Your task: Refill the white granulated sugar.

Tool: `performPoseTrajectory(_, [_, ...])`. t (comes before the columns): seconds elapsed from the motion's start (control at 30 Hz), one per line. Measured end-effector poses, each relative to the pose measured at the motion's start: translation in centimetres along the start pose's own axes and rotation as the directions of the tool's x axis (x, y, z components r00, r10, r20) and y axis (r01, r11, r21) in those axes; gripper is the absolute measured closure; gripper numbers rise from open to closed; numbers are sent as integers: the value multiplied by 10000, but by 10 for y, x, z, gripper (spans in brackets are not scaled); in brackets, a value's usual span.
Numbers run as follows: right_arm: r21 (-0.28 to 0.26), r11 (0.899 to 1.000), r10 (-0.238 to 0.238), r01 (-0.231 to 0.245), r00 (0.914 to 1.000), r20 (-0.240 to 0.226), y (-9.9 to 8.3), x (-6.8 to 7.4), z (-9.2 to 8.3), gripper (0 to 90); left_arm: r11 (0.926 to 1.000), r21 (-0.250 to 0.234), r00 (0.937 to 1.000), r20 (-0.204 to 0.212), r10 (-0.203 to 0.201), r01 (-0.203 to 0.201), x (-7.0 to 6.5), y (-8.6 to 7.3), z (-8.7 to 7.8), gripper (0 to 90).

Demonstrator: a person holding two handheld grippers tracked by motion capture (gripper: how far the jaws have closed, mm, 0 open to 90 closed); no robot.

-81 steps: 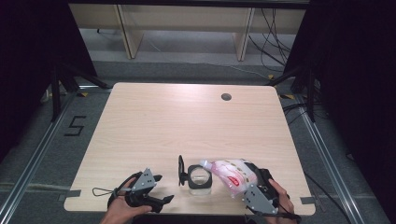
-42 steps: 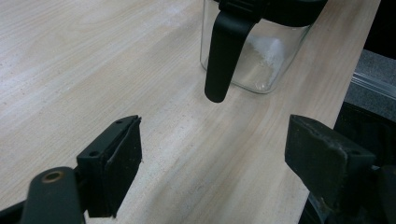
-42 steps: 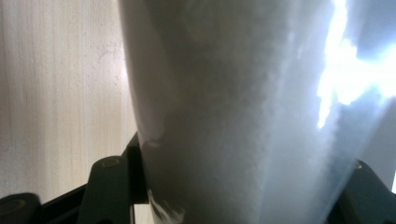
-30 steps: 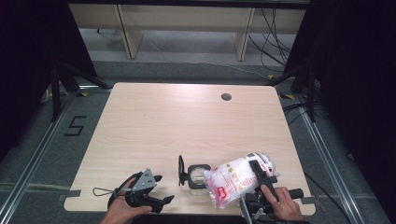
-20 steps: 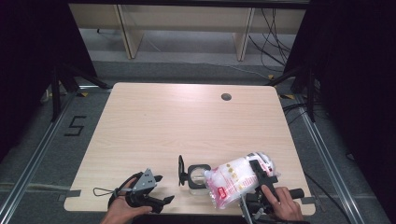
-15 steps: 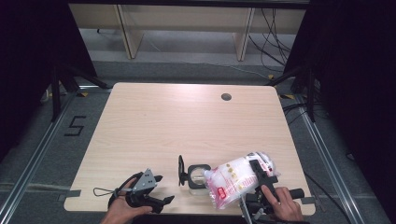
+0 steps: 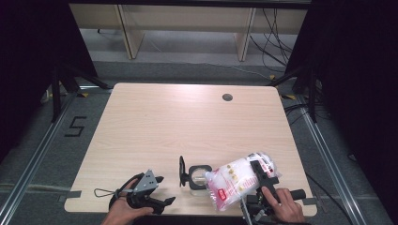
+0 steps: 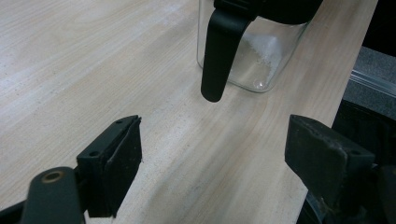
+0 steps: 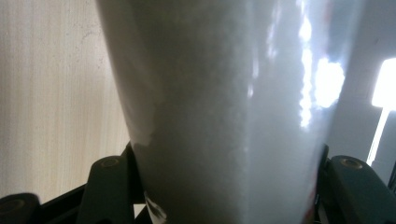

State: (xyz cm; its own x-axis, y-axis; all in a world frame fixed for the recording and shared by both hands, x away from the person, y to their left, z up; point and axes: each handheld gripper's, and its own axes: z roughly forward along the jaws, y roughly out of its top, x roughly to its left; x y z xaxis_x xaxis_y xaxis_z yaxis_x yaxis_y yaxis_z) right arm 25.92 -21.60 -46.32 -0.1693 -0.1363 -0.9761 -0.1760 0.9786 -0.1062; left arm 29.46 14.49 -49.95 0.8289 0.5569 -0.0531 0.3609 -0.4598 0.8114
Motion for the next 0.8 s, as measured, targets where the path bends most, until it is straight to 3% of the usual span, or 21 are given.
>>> performPoseTrajectory(0.07, [176, 9988, -459, 461, 9988, -141, 1, -4, -2, 420, 10000, 41, 10000, -29, 20, -20, 0, 0, 0, 185])
performPoseTrajectory(0.13, [159, 9991, -401, 402, 9992, -91, 1, -5, -3, 421, 9999, 103, 10000, -10, 62, -62, 1, 0, 0, 185])
performPoseTrajectory(0.17, [-111, 9992, -386, 388, 9991, 155, 1, -4, -1, 421, 9999, 106, 10000, -14, 68, -67, 1, 0, 0, 185])
performPoseTrajectory(0.27, [310, 9986, -429, 435, 9989, -191, 2, -3, -3, 421, 10000, 28, 10000, 16, 12, -12, 0, 0, 0, 185])
performPoseTrajectory(0.33, [215, 9992, -324, 327, 9993, -163, 1, -3, -2, 420, 10000, -29, 10000, 32, -65, 65, 0, 0, 1, 185])
performPoseTrajectory(0.43, [107, 9974, -715, 715, 9974, -58, 2, -7, -2, 420, 9997, 133, 9998, -42, -207, 208, 0, -1, 0, 185])
performPoseTrajectory(0.5, [174, 9998, -30, 32, 9999, -123, 1, -2, -2, 420, 9999, 96, 10000, -1, -83, 83, 0, 0, 0, 185])
performPoseTrajectory(0.6, [15, 10000, -60, 60, 10000, -14, 1, -1, -2, 420, 9999, 109, 10000, -8, 85, -85, 1, 0, 0, 185])
performPoseTrajectory(0.63, [84, 10000, 42, -41, 10000, -18, 1, 0, -2, 420, 9997, 112, 9998, -38, -207, 208, 0, -1, 0, 185])
performPoseTrajectory(0.67, [84, 10000, 42, -41, 10000, -18, 1, 0, -2, 420, 9997, 112, 9998, -38, -207, 208, 0, -1, 0, 185])
performPoseTrajectory(0.7, [-1, 9988, -486, 486, 9987, 125, 1, -6, -3, 420, 9997, 112, 9997, -41, -225, 225, 0, -1, 0, 185])
performPoseTrajectory(0.8, [-56, 9988, -489, 490, 9987, 154, 1, -5, -2, 420, 9998, 127, 9998, -11, -183, 184, -1, -1, 0, 185])
